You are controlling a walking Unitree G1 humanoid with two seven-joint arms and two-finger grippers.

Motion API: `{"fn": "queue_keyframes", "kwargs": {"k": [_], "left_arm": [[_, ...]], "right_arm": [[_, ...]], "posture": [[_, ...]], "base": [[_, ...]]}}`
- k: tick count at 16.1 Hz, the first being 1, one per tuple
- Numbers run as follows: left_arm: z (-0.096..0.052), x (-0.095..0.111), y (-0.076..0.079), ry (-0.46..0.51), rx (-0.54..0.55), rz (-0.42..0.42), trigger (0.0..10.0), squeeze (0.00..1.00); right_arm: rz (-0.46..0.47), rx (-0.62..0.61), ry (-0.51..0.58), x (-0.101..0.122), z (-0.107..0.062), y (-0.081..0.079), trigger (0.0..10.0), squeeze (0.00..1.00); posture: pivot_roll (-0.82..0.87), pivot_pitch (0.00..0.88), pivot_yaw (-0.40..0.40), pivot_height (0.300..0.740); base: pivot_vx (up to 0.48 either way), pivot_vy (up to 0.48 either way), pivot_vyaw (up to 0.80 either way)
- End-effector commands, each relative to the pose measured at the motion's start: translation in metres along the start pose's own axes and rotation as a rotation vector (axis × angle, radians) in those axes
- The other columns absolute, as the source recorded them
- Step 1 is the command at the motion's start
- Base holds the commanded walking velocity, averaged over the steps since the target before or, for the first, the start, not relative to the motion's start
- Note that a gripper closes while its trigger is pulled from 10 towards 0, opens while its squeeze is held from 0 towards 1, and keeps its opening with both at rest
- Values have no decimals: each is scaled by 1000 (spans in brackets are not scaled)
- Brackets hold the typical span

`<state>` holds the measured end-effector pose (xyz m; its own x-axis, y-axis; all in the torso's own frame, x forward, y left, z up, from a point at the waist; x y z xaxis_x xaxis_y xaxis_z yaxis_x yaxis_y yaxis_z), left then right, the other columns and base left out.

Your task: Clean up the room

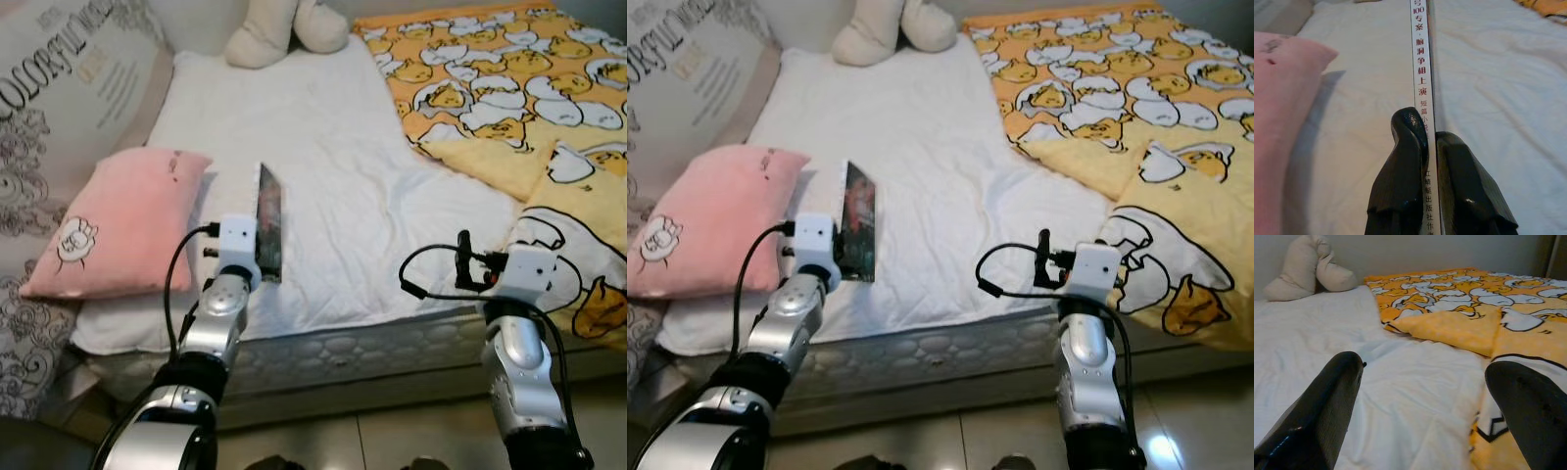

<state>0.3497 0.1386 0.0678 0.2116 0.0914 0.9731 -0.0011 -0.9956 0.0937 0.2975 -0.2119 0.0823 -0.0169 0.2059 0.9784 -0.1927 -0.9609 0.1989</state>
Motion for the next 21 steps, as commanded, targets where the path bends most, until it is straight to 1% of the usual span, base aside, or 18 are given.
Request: {"fn": "queue_keyframes", "kwargs": {"k": [1, 3, 4, 8, 10, 12, 13, 14, 15, 16, 18, 19, 20, 21], "left_arm": [[1, 16, -8, 73, 14, 28, 10000, 0], [1, 19, -8, 89, -1, 3, 10000, 0], [1, 22, -9, 96, -8, -4, 10000, 0], [4, 23, -6, 85, 1, 15, 10000, 0], [5, 24, 0, 79, -29, 25, 10000, 0], [7, 25, 3, 75, -49, 29, 10000, 0], [8, 26, 9, 70, -82, 38, 10000, 0], [10, 28, 17, 66, -113, 40, 10000, 0], [11, 31, 22, 68, -125, 41, 10000, 0], [15, 38, 31, 63, -160, 3, 10000, 0], [20, 44, 40, 47, -196, -43, 10000, 0], [22, 46, 45, 24, -219, -79, 10000, 0], [26, 49, 46, -5, -223, -118, 10000, 0], [30, 52, 44, -25, -218, -132, 10000, 0]], "right_arm": [[21, 17, -11, -1, 1, -9, 10000, 0], [33, 17, -17, -4, -4, -14, 10000, 0], [37, 22, -23, -6, -7, -17, 10000, 0], [41, 2, -21, -5, -9, -13, 10000, 0], [37, -16, -24, -7, -11, -9, 10000, 0], [36, -22, -25, -8, -13, -8, 10000, 0], [37, -27, -25, -8, -13, -8, 10000, 0], [39, -33, -26, -8, -14, -8, 10000, 0], [39, -35, -26, -8, -15, -8, 10000, 0], [40, -38, -28, -9, -16, -7, 10000, 0], [39, -41, -33, -10, -19, -7, 10000, 0], [37, -42, -36, -11, -20, -6, 10000, 0], [35, -45, -38, -11, -22, -5, 10000, 0], [32, -47, -41, -11, -23, -4, 10000, 0]], "posture": [[-106, 0, 134, 730], [-108, 0, 139, 730], [-112, 0, 144, 730], [-142, 0, 173, 730], [-150, 0, 182, 730], [-160, 0, 193, 730], [-162, 0, 195, 730], [-163, 0, 197, 730], [-165, 0, 200, 730], [-169, 0, 202, 730], [-172, 0, 202, 730], [-175, 0, 203, 730], [-182, 0, 201, 730], [-187, 0, 200, 730]], "base": [[0, 0, 0], [0, 0, 0], [334, 345, 0], [337, 342, 0], [414, 142, 0], [457, 0, 0], [480, 0, 0], [0, 0, 0], [0, 0, 0], [0, 0, 0], [0, 0, 0], [0, 0, 0], [0, 0, 0], [0, 0, 0]]}}
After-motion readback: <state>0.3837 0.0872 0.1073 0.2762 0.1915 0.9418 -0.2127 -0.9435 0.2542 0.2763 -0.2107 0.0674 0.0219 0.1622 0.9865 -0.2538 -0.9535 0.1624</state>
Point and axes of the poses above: a point about 5 cm out from each wrist's last joint towards the gripper, its own z axis pointing out of the wrist towards the gripper, its own x axis along the axis of the wrist's last joint, y = z × x, the point moved 1 cm from there along z, pointing out of the wrist towards the gripper, and after that the axes turned 10 degrees about -z, right-handed, at the moved point
